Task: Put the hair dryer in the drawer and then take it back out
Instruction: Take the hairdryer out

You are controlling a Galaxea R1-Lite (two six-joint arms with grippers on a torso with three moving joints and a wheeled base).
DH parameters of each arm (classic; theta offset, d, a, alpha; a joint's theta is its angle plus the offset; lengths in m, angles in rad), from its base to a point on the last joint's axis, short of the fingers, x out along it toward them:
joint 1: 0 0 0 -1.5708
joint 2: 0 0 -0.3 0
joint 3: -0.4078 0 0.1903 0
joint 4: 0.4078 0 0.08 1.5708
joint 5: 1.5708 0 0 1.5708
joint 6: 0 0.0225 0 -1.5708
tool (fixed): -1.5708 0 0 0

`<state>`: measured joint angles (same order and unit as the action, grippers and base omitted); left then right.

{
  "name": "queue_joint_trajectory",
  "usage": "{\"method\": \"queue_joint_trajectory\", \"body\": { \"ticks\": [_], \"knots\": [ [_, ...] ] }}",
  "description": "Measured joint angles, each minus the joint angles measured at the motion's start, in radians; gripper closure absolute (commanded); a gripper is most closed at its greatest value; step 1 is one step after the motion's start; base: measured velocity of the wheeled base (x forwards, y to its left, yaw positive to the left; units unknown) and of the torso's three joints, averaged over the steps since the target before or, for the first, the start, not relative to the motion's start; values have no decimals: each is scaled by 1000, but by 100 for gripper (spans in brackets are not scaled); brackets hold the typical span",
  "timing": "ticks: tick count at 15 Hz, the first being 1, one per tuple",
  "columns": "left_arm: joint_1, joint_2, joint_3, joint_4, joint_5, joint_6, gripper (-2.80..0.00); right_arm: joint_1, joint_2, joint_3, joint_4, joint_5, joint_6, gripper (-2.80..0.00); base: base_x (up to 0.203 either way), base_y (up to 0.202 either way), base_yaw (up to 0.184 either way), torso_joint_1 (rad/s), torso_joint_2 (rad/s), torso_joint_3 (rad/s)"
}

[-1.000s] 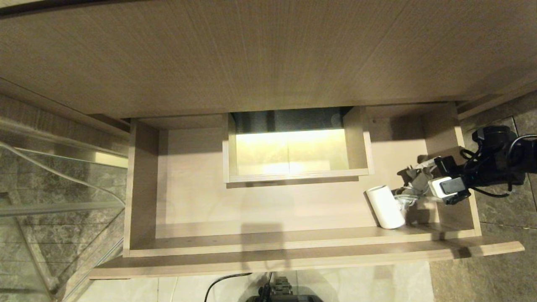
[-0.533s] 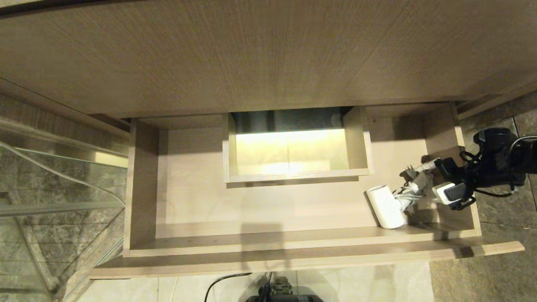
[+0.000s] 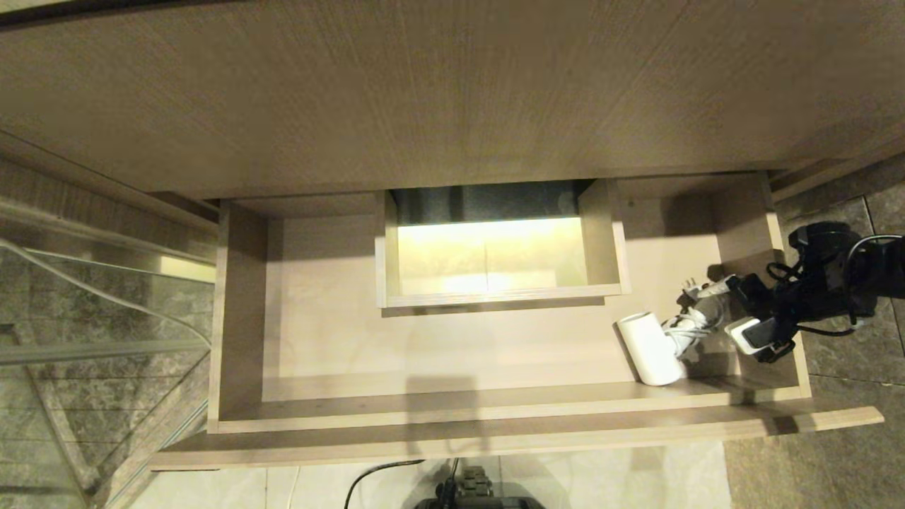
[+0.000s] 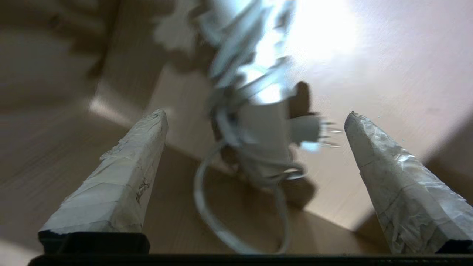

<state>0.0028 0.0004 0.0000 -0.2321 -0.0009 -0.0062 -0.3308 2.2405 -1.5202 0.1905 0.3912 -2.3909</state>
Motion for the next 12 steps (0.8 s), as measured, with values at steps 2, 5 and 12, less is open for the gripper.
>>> {"method": "queue_joint_trajectory", "body": {
  "ticks": [2,5,12],
  "knots": [
    [0,0,0,1,-1,0,-280,16,2,1,1,-38,-1,-280,0,0,0,0,0,0],
    [0,0,0,1,-1,0,-280,35,11,0,2,-65,7,-280,0,0,0,0,0,0],
    [0,0,0,1,-1,0,-280,90,64,-33,-9,-95,62,-280,0,0,0,0,0,0]
  ]
}}
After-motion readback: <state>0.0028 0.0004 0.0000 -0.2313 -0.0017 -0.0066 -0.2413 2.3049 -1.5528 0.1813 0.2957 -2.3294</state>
